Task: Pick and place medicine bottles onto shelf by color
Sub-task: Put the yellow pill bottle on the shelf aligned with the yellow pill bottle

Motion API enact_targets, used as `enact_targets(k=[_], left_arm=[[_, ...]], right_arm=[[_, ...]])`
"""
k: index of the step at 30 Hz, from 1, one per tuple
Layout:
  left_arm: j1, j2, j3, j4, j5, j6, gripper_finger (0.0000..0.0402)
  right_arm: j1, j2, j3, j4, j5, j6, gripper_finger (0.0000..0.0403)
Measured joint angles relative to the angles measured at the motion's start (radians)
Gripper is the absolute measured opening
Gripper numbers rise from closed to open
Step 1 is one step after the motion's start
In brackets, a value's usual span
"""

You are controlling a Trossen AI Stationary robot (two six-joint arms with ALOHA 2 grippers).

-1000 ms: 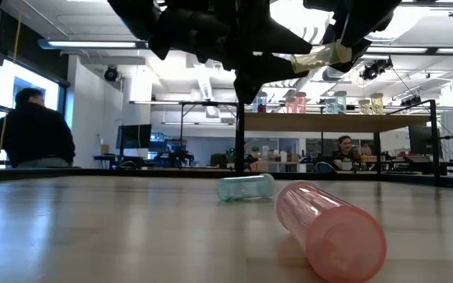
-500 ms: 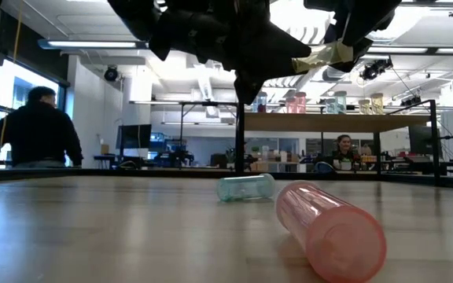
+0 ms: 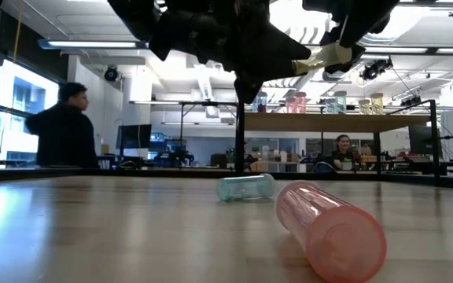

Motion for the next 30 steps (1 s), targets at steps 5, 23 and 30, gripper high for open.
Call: enact_targets(k=[5, 23, 30], left_arm=[[0.005, 0.000, 0.000, 0.032, 0.003, 0.000, 0.0095], [0.027, 0.000, 0.000, 0.329, -0.110, 0.018, 0.0094], [0.048, 0.000, 0.000, 0.505, -0.170, 0.021, 0.0095]], right_arm=[[-0.012, 0.000, 0.073, -0.047, 0.030, 0.004, 0.0218], [0.040, -0.054, 0.500, -0.417, 0.327, 0.002, 0.0220], [0.036, -0.103, 0.597, -0.444, 0.377, 0.004, 0.0220]])
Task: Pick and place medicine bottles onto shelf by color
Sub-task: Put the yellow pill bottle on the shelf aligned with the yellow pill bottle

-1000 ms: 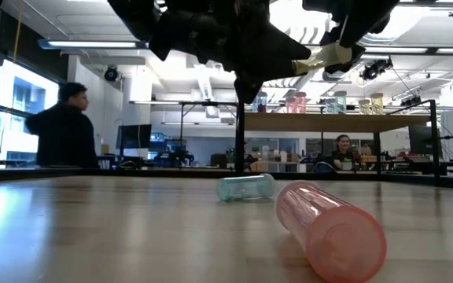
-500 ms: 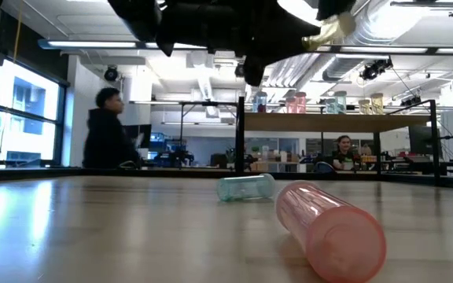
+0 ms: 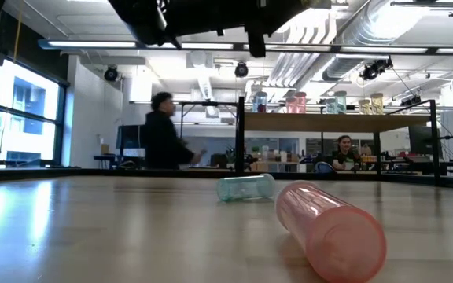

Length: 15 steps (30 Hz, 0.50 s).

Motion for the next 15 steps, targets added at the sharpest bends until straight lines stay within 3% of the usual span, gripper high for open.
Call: enact_targets(k=[8, 15], left_arm=[[0.029, 0.000, 0.000, 0.176, -0.060, 0.090, 0.0096], [0.036, 0.000, 0.000, 0.209, -0.060, 0.185, 0.0097]], right_arm=[[-0.019, -0.019, 0.036, -0.002, 0.014, -0.035, 0.0220], [-0.047, -0.012, 0.036, 0.085, 0.044, -0.124, 0.0220]])
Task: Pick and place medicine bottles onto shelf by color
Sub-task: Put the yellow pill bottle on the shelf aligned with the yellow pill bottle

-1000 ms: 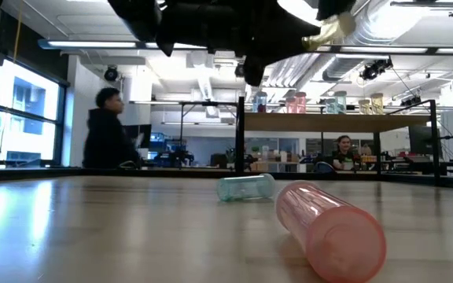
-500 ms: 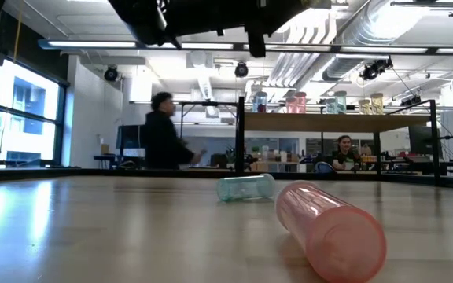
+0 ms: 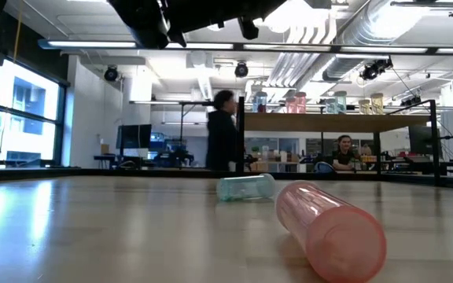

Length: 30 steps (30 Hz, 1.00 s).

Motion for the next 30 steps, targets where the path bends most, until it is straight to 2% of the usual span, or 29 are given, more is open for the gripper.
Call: enact_targets(k=[14, 18, 25, 30], left_arm=[[0.000, 0.000, 0.000, 0.014, 0.000, 0.030, 0.0097], [0.000, 0.000, 0.000, 0.023, 0.000, 0.030, 0.0097], [0.000, 0.000, 0.000, 0.027, 0.000, 0.030, 0.0097], [0.002, 0.000, 0.000, 0.027, -0.004, 0.035, 0.0097]], right_arm=[[-0.012, 0.040, 0.000, -0.031, -0.010, 0.009, 0.0220], [-0.012, 0.054, -0.001, -0.045, -0.057, 0.011, 0.0220], [-0.012, 0.055, -0.001, -0.050, -0.033, 0.022, 0.0220], [-0.013, 0.061, -0.001, -0.049, -0.034, 0.022, 0.0200]])
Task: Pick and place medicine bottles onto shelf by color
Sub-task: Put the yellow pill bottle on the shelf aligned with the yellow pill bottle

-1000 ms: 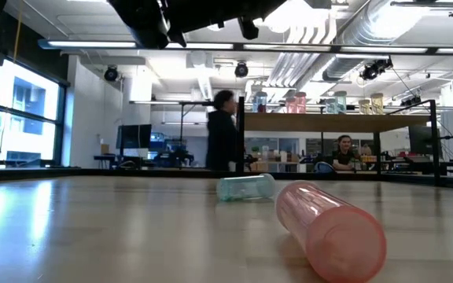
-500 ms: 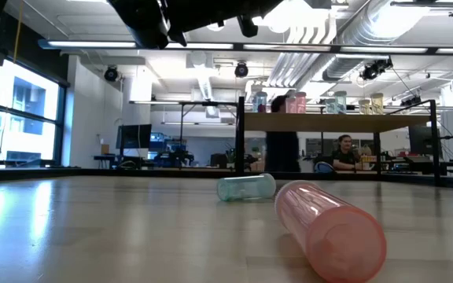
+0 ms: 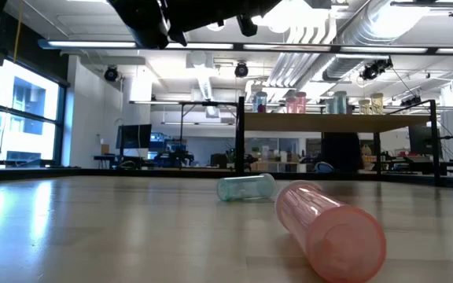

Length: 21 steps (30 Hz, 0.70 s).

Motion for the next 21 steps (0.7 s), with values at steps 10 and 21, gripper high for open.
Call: enact_targets(k=[10, 21], left_arm=[[0.002, 0.000, 0.000, 0.000, -0.019, 0.032, 0.0097], [0.003, 0.000, 0.000, 0.000, -0.028, 0.040, 0.0097]], right_arm=[[-0.004, 0.014, 0.000, 0.000, -0.011, 0.004, 0.0121], [-0.004, 0.012, 0.000, 0.000, -0.011, -0.003, 0.0108]])
